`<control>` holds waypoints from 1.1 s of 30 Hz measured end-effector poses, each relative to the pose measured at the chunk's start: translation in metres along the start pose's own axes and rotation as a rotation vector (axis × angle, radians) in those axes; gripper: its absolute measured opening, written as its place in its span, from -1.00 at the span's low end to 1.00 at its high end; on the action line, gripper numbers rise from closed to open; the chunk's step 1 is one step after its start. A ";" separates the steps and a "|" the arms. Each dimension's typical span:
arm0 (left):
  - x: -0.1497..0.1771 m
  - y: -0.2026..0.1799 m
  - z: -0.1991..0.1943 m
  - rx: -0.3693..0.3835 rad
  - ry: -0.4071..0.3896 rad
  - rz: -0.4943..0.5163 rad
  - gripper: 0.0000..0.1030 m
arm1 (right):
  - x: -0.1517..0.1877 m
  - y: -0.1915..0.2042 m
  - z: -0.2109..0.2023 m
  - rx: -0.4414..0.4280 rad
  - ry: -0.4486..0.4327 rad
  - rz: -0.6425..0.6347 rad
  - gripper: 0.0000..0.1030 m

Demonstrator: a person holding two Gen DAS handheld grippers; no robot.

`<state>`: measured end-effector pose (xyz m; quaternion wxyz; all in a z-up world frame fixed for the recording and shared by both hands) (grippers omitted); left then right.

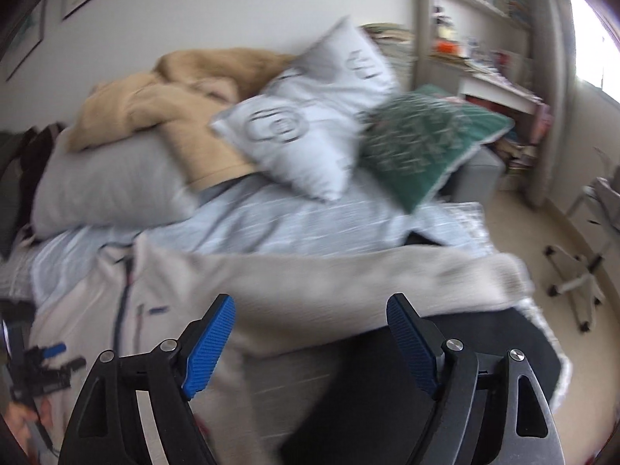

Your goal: Fold large clothes

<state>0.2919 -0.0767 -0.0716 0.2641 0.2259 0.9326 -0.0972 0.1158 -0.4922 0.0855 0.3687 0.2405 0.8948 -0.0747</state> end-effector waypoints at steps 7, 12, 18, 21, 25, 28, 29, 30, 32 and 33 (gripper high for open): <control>0.037 0.163 -0.010 -0.171 0.032 -0.133 0.59 | 0.046 0.103 0.042 -0.098 0.094 -0.093 0.60; 0.040 0.277 -0.004 -0.330 0.037 -0.163 0.59 | 0.069 0.161 0.063 -0.141 0.131 -0.184 0.60; 0.016 0.351 0.025 -0.341 0.011 -0.120 0.54 | 0.096 0.211 0.090 -0.188 0.150 -0.257 0.60; 0.006 0.364 0.052 -0.312 0.031 -0.120 0.51 | 0.110 0.230 0.105 -0.220 0.159 -0.277 0.60; -0.001 0.368 0.081 -0.260 0.044 -0.120 0.50 | 0.130 0.246 0.121 -0.248 0.177 -0.312 0.60; -0.005 0.367 0.101 -0.282 0.071 -0.063 0.38 | 0.146 0.252 0.135 -0.253 0.205 -0.329 0.60; -0.007 0.367 0.105 -0.283 0.075 -0.055 0.38 | 0.153 0.253 0.141 -0.254 0.221 -0.330 0.60; -0.008 0.367 0.108 -0.282 0.078 -0.050 0.37 | 0.156 0.254 0.144 -0.254 0.230 -0.330 0.60; -0.010 0.367 0.112 -0.272 0.083 -0.043 0.32 | 0.167 0.254 0.155 -0.251 0.260 -0.329 0.60; -0.009 0.367 0.113 -0.257 0.091 -0.042 0.24 | 0.170 0.253 0.159 -0.248 0.271 -0.326 0.60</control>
Point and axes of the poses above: each gripper's, at about its wrist camera, not at the fingertips, and z roughly the way its jaws point, y to its left, x to its underside, the point moved 10 cm from there along z, roughly the way its jaws point, and after that the axes turned 2 degrees about -y, right-handed, at the moved point
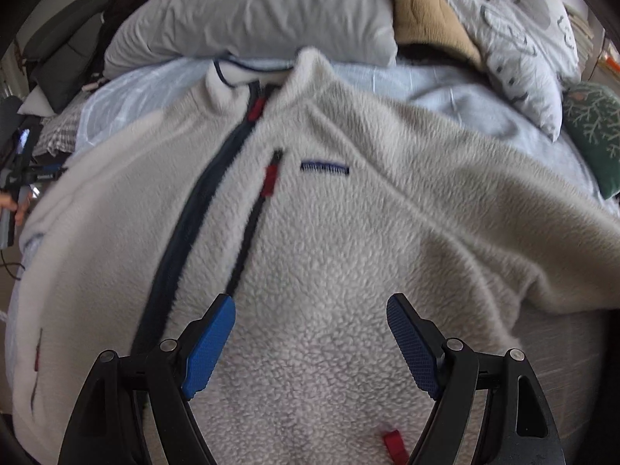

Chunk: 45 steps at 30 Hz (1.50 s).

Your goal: Fold large clothes

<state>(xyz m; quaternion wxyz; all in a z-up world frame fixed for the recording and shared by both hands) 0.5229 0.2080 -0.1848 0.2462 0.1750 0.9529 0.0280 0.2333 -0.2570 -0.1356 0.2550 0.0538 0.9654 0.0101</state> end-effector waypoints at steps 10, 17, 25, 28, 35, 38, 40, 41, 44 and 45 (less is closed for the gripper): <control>0.011 -0.003 -0.015 0.033 -0.024 -0.083 -0.75 | 0.012 -0.009 0.015 -0.016 0.040 0.077 0.60; -0.020 0.020 -0.059 -0.147 -0.274 -0.186 -0.78 | 0.016 -0.015 0.016 -0.011 0.034 0.088 0.60; -0.014 0.005 -0.034 -0.303 -0.141 -0.114 0.24 | 0.021 -0.023 0.007 -0.009 0.048 0.106 0.60; -0.008 -0.010 -0.080 -0.257 -0.196 -0.130 0.37 | 0.024 -0.032 -0.012 0.001 0.033 0.097 0.60; 0.066 -0.085 -0.152 0.005 -0.099 -0.090 0.58 | 0.063 -0.060 -0.063 0.012 0.052 0.117 0.60; 0.116 -0.115 -0.170 0.097 -0.005 -0.043 0.58 | 0.097 -0.070 -0.086 0.024 0.089 0.120 0.60; 0.151 -0.131 -0.184 0.125 0.055 0.001 0.58 | 0.122 -0.075 -0.100 0.025 0.124 0.122 0.60; 0.167 -0.136 -0.190 0.129 0.080 0.024 0.58 | 0.137 -0.077 -0.107 0.021 0.144 0.128 0.60; 0.208 -0.145 -0.203 0.149 0.145 0.074 0.58 | 0.177 -0.082 -0.124 -0.007 0.203 0.165 0.60; 0.221 -0.147 -0.208 0.155 0.170 0.087 0.58 | 0.186 -0.082 -0.128 -0.015 0.215 0.177 0.60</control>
Point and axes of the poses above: each gripper's, at about its wrist camera, not at the fingertips, and z roughly the way its jaws point, y to its left, x to its underside, the point moved 10 cm from there along z, roughly the way its jaws point, and after that the axes turned 2 degrees about -y, right-handed, at the moved point
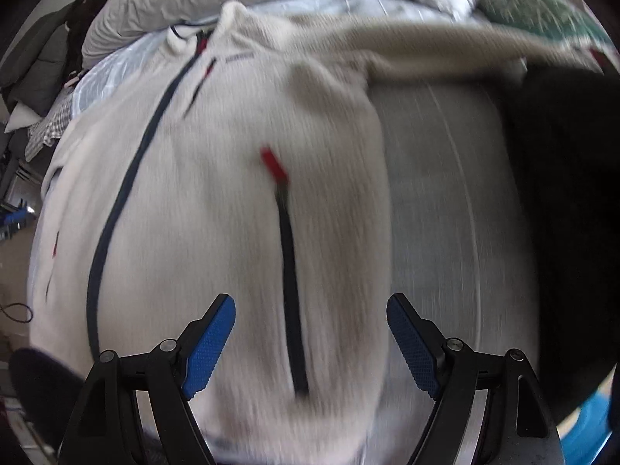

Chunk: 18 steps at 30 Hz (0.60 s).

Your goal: Fold large clothes

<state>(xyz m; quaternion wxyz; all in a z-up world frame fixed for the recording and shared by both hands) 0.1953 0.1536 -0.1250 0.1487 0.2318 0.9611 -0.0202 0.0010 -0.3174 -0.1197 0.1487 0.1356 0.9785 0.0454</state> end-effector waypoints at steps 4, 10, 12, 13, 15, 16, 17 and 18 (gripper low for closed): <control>0.045 -0.014 -0.004 0.062 0.053 -0.020 0.58 | 0.036 -0.008 -0.006 -0.041 0.033 0.047 0.60; 0.097 -0.031 0.009 0.240 0.175 -0.117 0.58 | 0.072 -0.019 0.006 -0.099 0.120 0.125 0.60; 0.116 -0.047 0.015 0.351 0.231 -0.165 0.05 | 0.081 -0.016 0.016 -0.159 0.165 0.166 0.51; 0.126 -0.057 0.018 0.409 0.265 -0.188 -0.22 | 0.084 -0.015 0.021 -0.177 0.181 0.181 0.12; 0.134 -0.066 0.014 0.441 0.251 -0.199 -0.67 | 0.091 -0.009 0.025 -0.198 0.210 0.183 -0.50; 0.133 -0.065 0.006 0.415 0.210 -0.182 -0.68 | 0.088 -0.005 0.019 -0.192 0.177 0.150 -0.62; 0.131 -0.062 -0.007 0.415 0.163 -0.188 -0.69 | 0.085 -0.002 0.009 -0.188 0.148 0.124 -0.64; 0.130 -0.059 -0.015 0.423 0.135 -0.202 -0.69 | 0.083 -0.003 -0.004 -0.163 0.117 0.110 -0.66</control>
Point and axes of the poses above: each gripper's, at about its wrist camera, not at the fingertips, and z roughly the way its jaws point, y to its left, x to its underside, the point moved 10 cm from there along z, roughly the way its jaws point, and after that the axes turned 2 degrees about -y, right-handed, at the moved point
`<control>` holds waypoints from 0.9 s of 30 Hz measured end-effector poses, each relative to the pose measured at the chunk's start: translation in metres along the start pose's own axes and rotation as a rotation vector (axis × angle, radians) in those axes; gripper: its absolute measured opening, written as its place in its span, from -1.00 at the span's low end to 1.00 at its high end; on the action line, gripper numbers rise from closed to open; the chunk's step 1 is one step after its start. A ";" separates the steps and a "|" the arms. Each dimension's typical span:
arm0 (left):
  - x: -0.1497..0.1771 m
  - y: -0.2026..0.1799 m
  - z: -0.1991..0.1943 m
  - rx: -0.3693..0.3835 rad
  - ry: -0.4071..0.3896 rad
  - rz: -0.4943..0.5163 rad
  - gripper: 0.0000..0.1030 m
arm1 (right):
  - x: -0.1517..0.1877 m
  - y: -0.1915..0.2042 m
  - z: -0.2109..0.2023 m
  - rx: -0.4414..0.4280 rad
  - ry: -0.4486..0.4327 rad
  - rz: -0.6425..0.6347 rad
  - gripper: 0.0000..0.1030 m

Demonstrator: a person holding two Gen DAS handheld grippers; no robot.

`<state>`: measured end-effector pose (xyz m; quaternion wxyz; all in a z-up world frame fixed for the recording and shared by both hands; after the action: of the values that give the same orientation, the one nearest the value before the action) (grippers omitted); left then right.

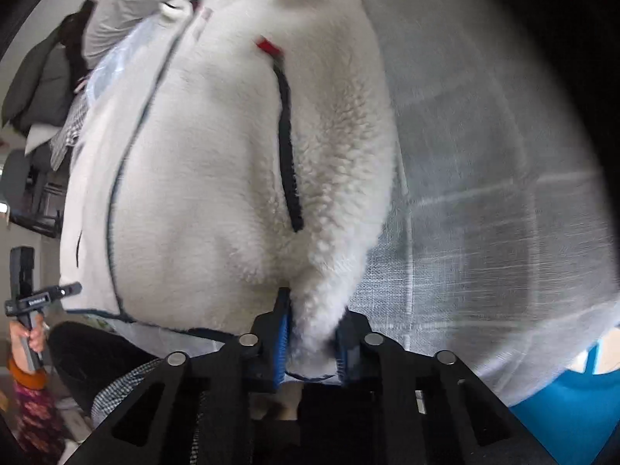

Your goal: Fold large clothes

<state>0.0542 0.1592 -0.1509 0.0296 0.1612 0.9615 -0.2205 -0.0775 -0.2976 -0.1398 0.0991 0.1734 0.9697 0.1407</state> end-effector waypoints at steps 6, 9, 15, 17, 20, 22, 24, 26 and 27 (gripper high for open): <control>0.015 0.030 0.032 -0.153 0.094 -0.023 -0.39 | 0.013 -0.023 0.014 0.197 0.095 -0.041 -0.71; 0.010 0.022 0.015 -0.273 0.038 0.042 0.13 | 0.011 -0.024 0.017 0.214 0.091 -0.022 -0.54; -0.030 -0.022 -0.033 -0.398 -0.228 0.125 0.51 | -0.014 -0.007 -0.026 0.343 -0.108 -0.091 0.19; -0.046 -0.046 -0.029 -0.358 -0.286 0.147 0.59 | -0.033 0.016 -0.030 0.346 -0.177 -0.128 0.30; -0.069 -0.080 0.000 -0.330 -0.299 0.193 0.59 | -0.059 0.054 -0.017 0.297 -0.233 -0.158 0.37; -0.078 -0.092 0.016 -0.296 -0.302 0.216 0.59 | -0.074 0.068 -0.007 0.267 -0.261 -0.167 0.38; -0.088 -0.102 0.031 -0.273 -0.337 0.231 0.59 | -0.090 0.081 0.007 0.240 -0.279 -0.163 0.38; -0.103 -0.107 0.046 -0.279 -0.414 0.259 0.59 | -0.100 0.086 0.024 0.221 -0.289 -0.153 0.38; -0.107 -0.103 0.057 -0.291 -0.429 0.272 0.59 | -0.103 0.086 0.035 0.219 -0.285 -0.147 0.41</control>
<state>0.1216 0.0151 -0.1461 0.2844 0.2326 0.9243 -0.1031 0.0519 -0.2492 -0.1320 0.2260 0.1301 0.9654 0.0005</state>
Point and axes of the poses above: each gripper's, at about its wrist camera, not at the fingertips, and z roughly the way its jaws point, y to its left, x to its underside, the point moved 10 cm from there along z, roughly the way its jaws point, and after that the axes turned 2 degrees about -y, right-handed, at the moved point
